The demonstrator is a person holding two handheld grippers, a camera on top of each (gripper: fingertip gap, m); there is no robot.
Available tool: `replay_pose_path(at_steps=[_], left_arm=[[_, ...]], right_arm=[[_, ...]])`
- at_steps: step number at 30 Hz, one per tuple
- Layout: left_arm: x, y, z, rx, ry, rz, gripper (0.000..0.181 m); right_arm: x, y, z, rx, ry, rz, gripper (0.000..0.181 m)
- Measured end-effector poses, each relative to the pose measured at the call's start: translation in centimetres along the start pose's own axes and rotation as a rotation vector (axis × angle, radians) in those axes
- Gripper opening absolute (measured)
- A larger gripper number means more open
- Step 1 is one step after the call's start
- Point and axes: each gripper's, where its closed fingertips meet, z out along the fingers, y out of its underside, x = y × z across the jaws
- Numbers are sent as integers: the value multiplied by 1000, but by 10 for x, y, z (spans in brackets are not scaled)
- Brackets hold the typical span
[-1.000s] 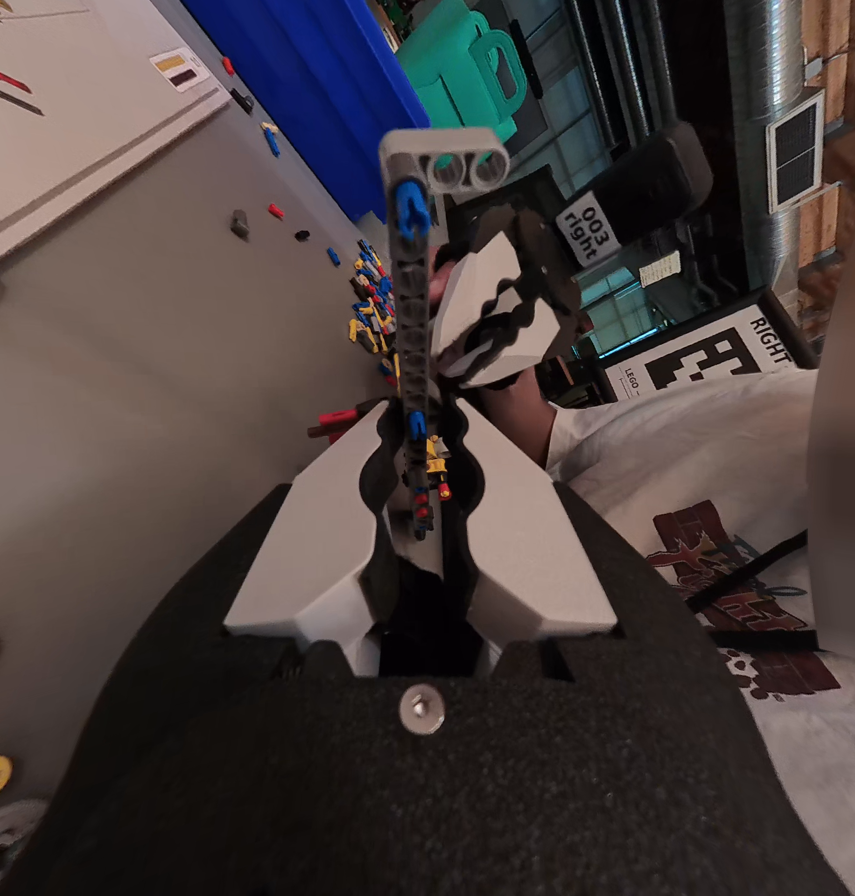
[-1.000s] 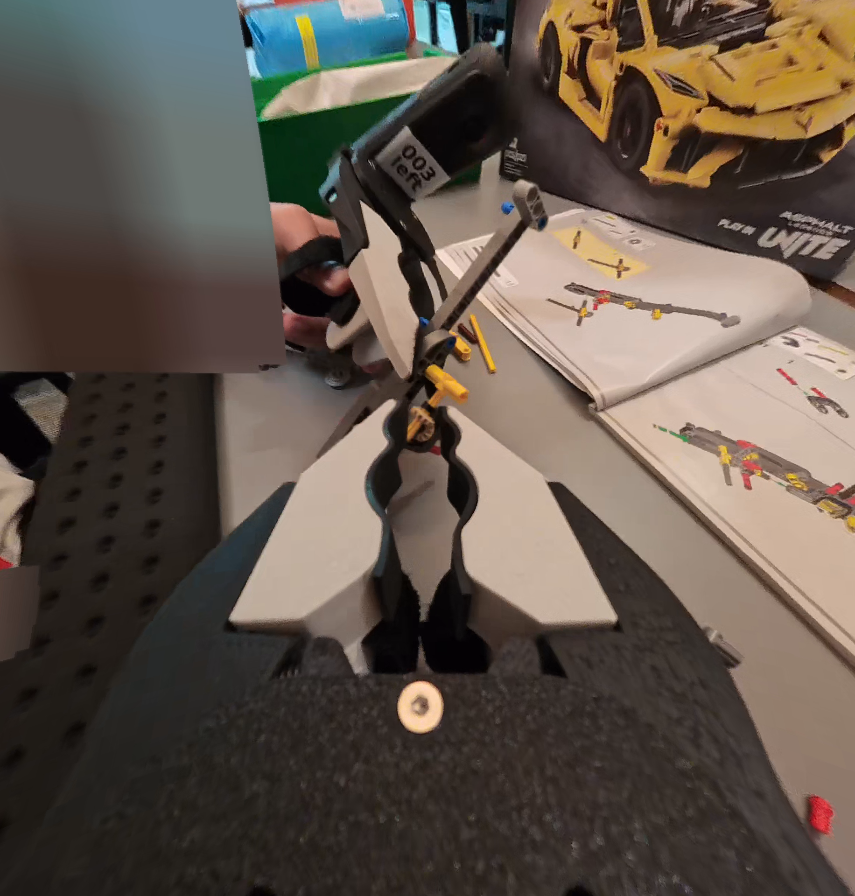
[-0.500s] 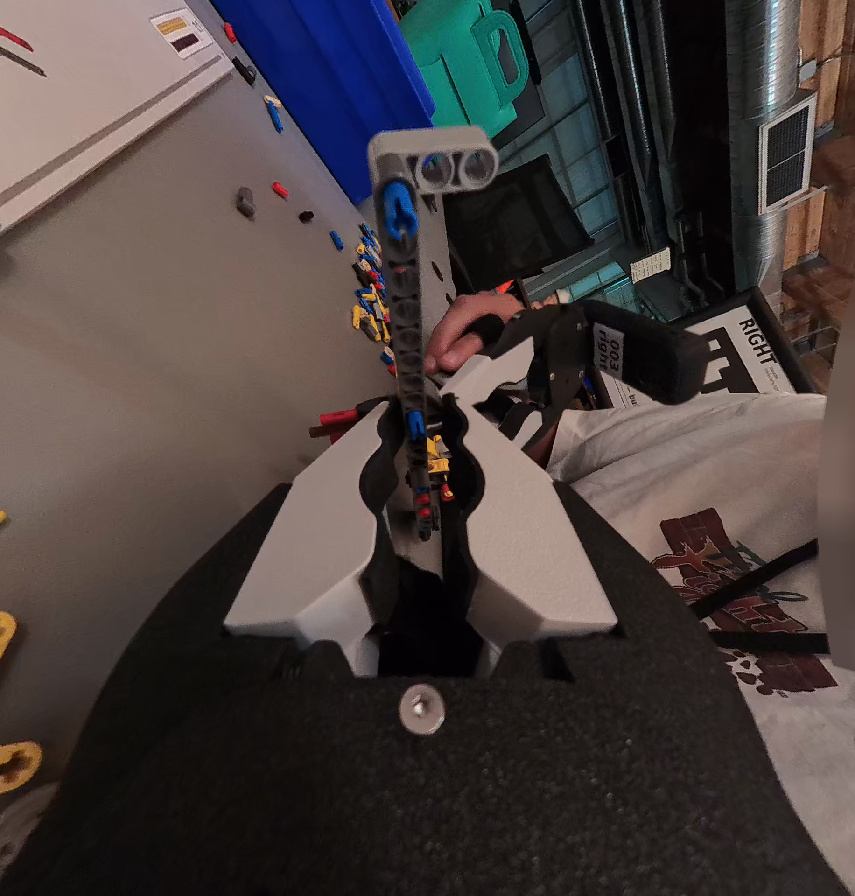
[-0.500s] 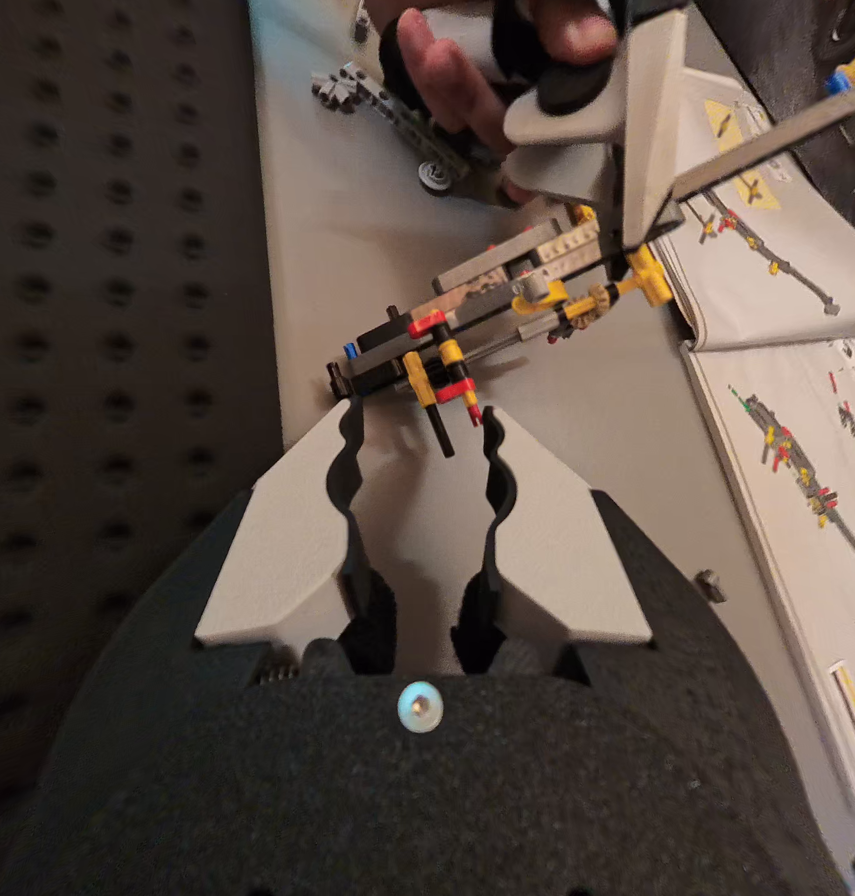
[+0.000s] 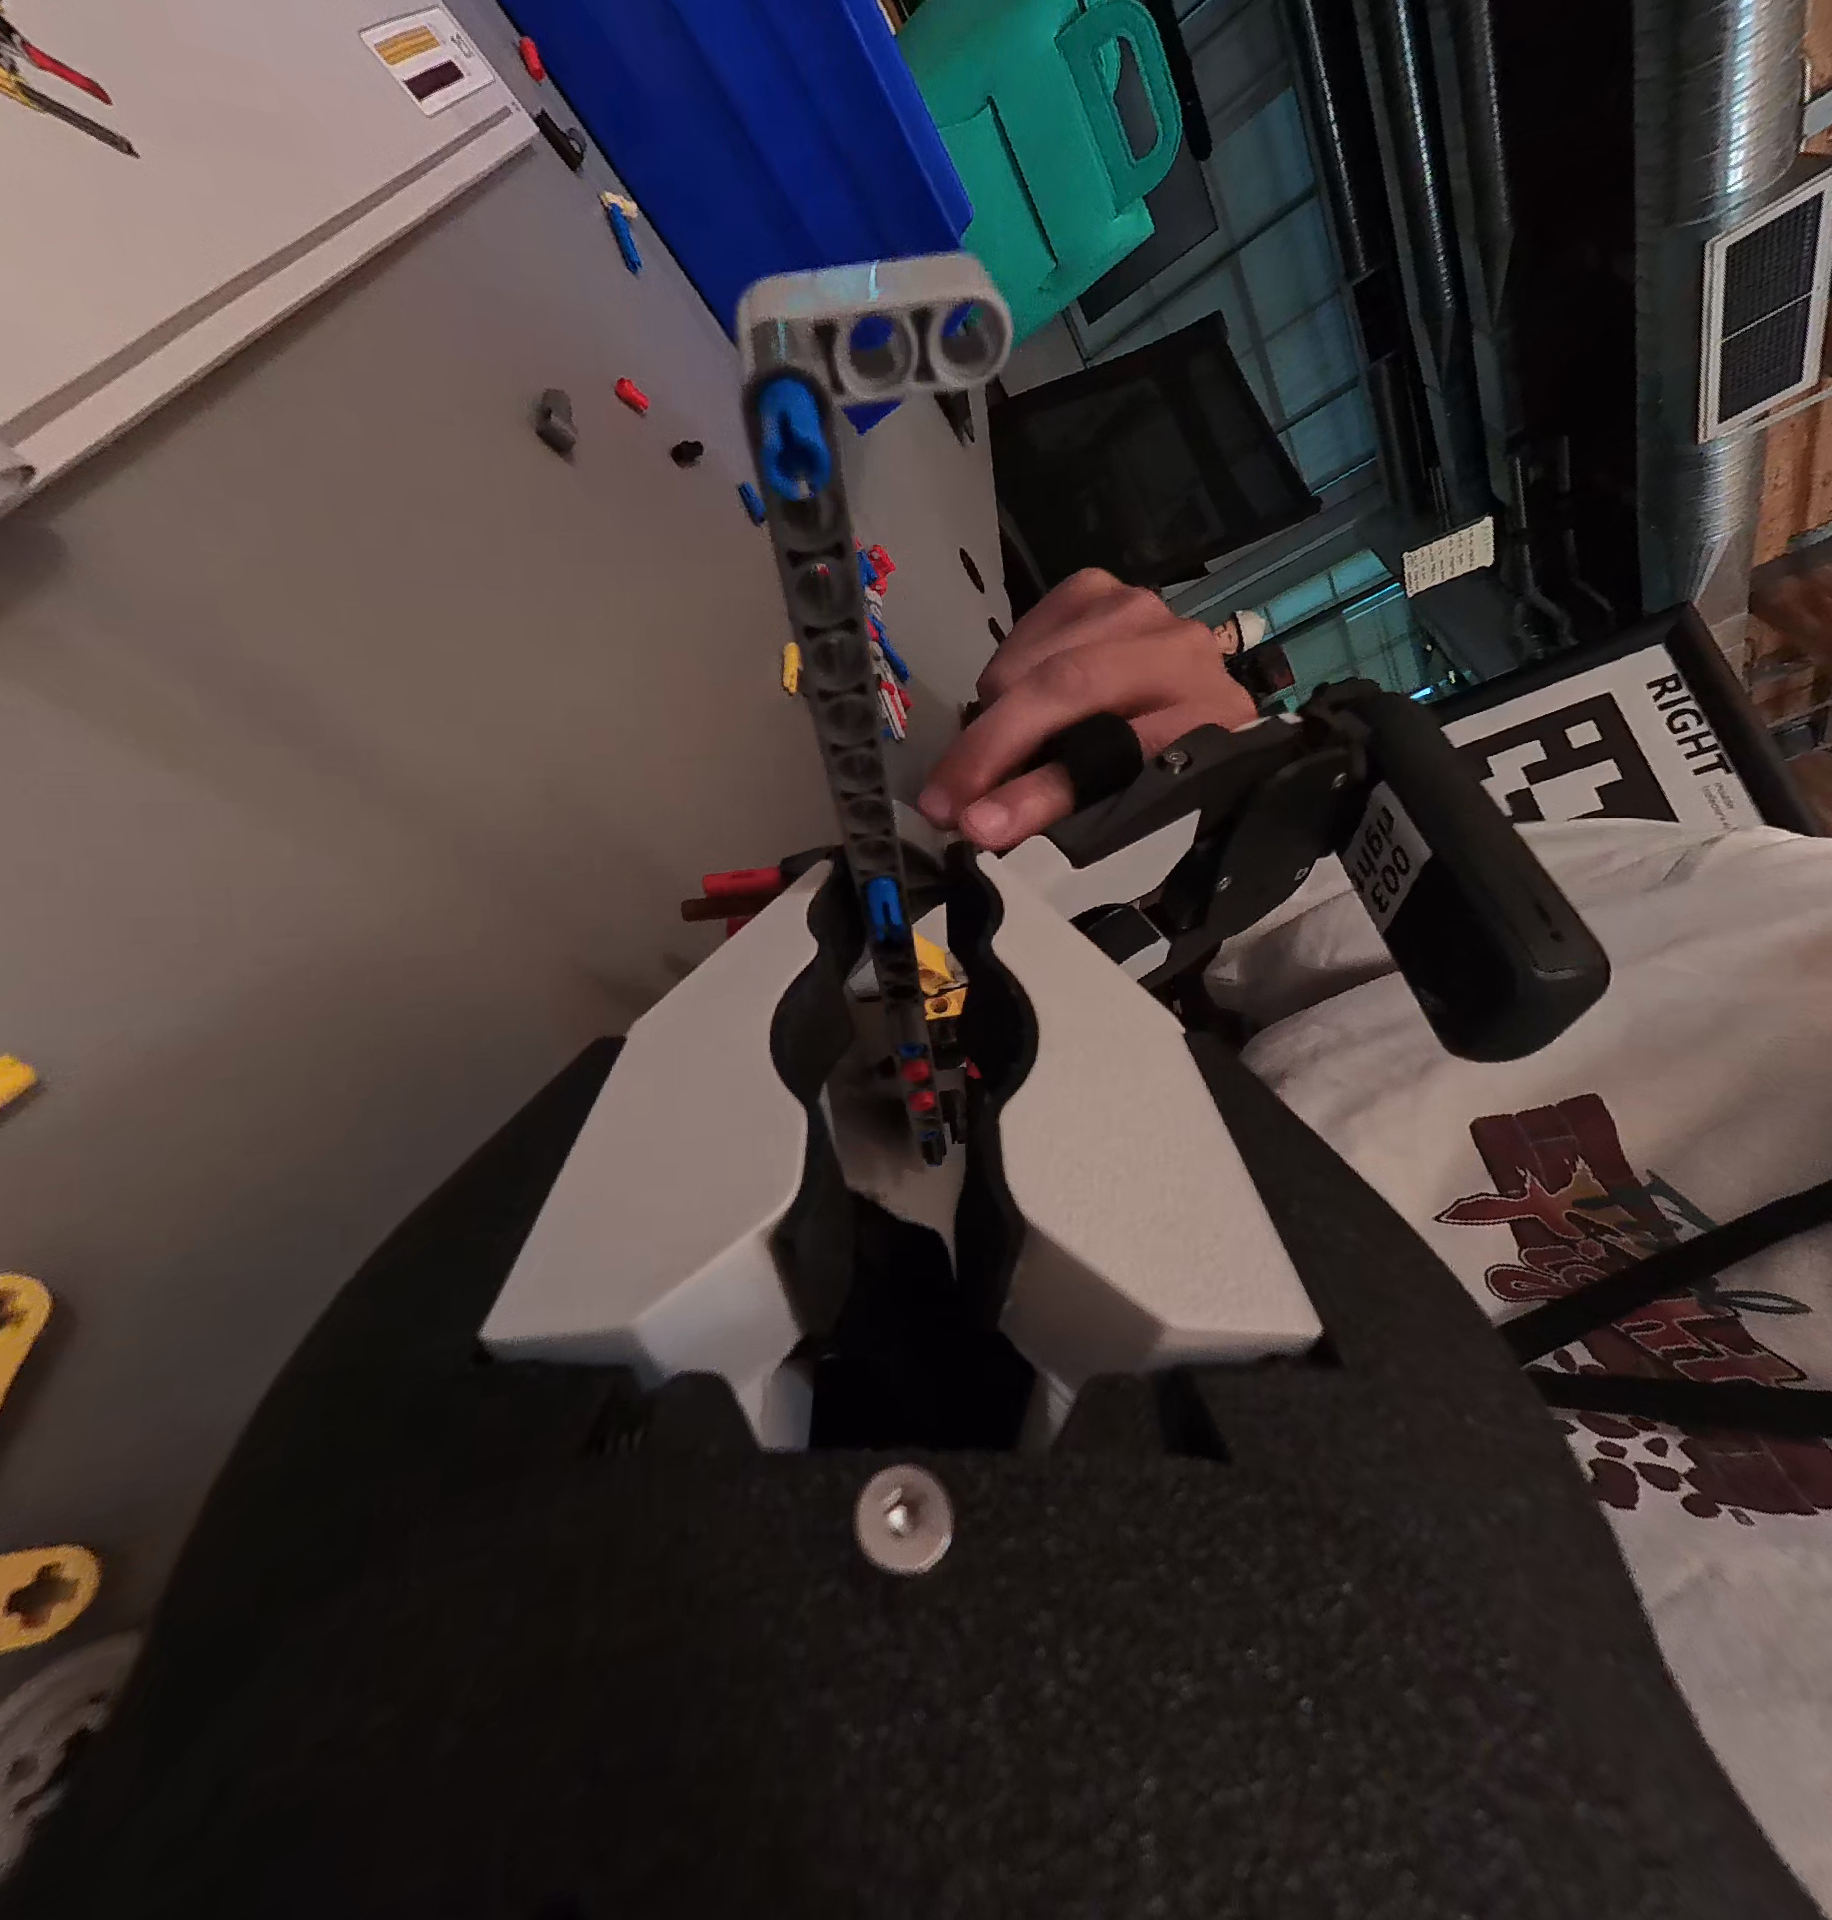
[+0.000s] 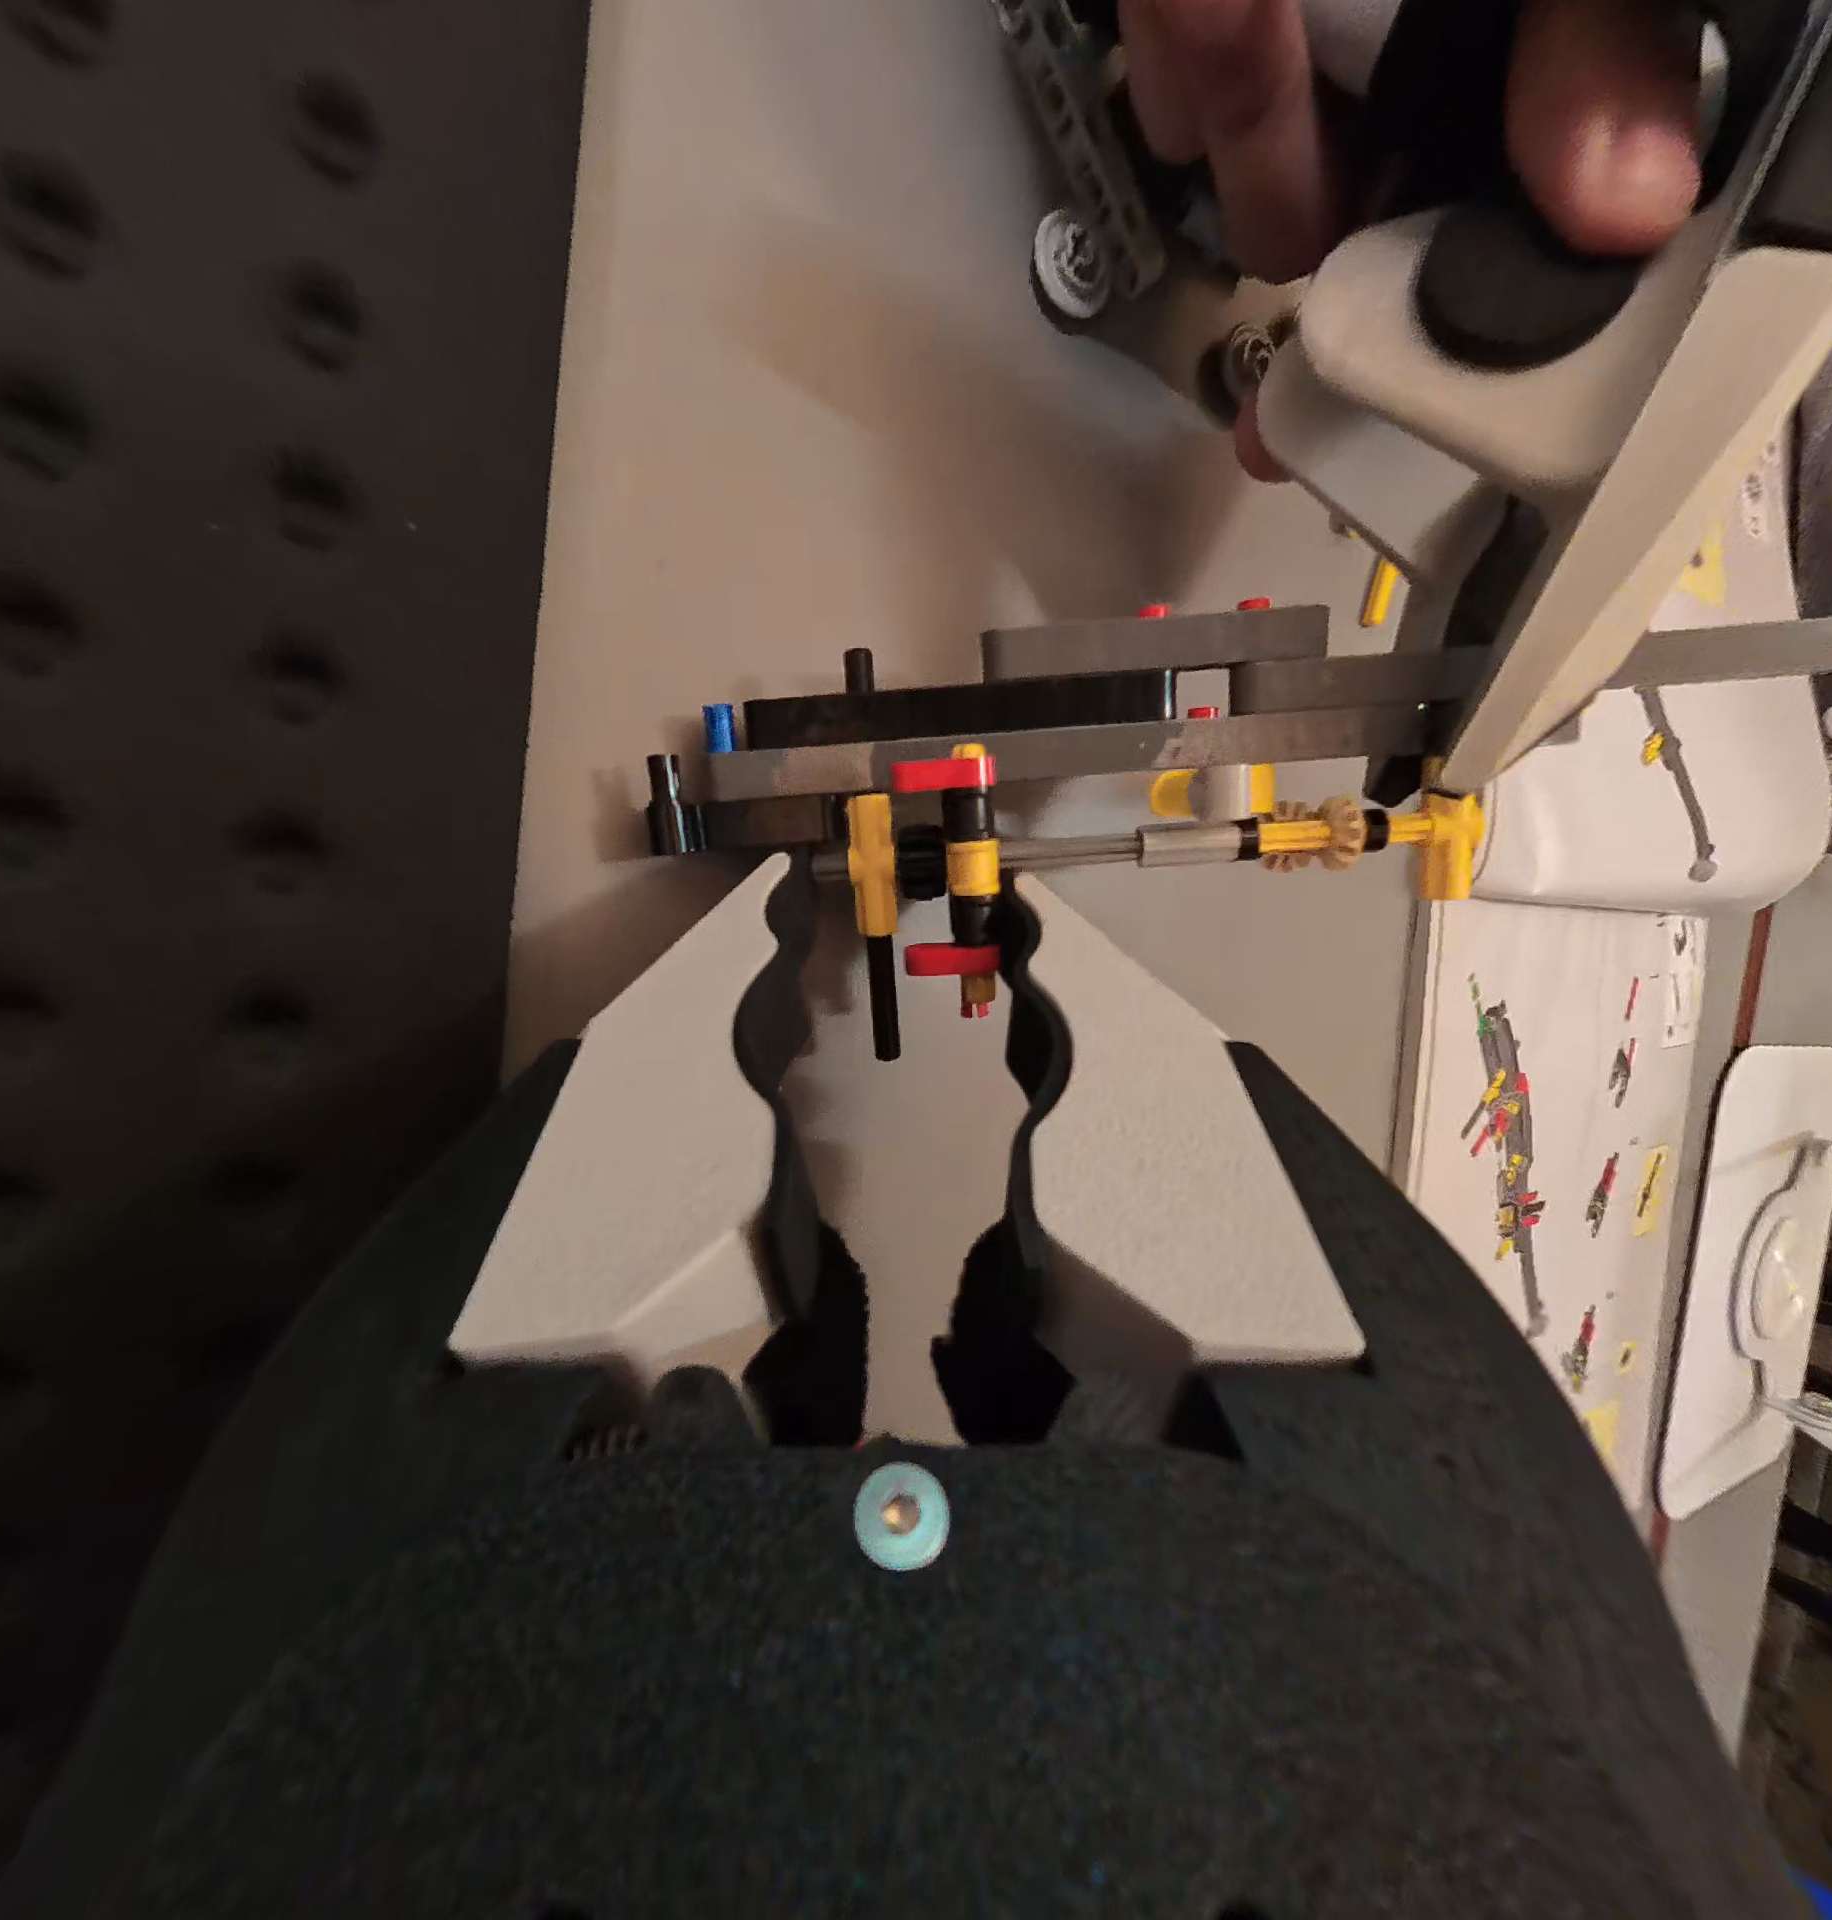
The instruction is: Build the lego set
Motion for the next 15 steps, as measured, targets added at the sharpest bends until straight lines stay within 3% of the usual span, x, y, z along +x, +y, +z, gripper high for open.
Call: replay_pose_path(at_steps=[12, 15], left_arm=[[2, 5, 2, -34, -9, 36, 13], [4, 8, 3, -52, 0, 45, 13]], right_arm=[[-6, -2, -2, -20, -19, -39, 32], [-6, -3, -3, -11, -16, -43, 24]])
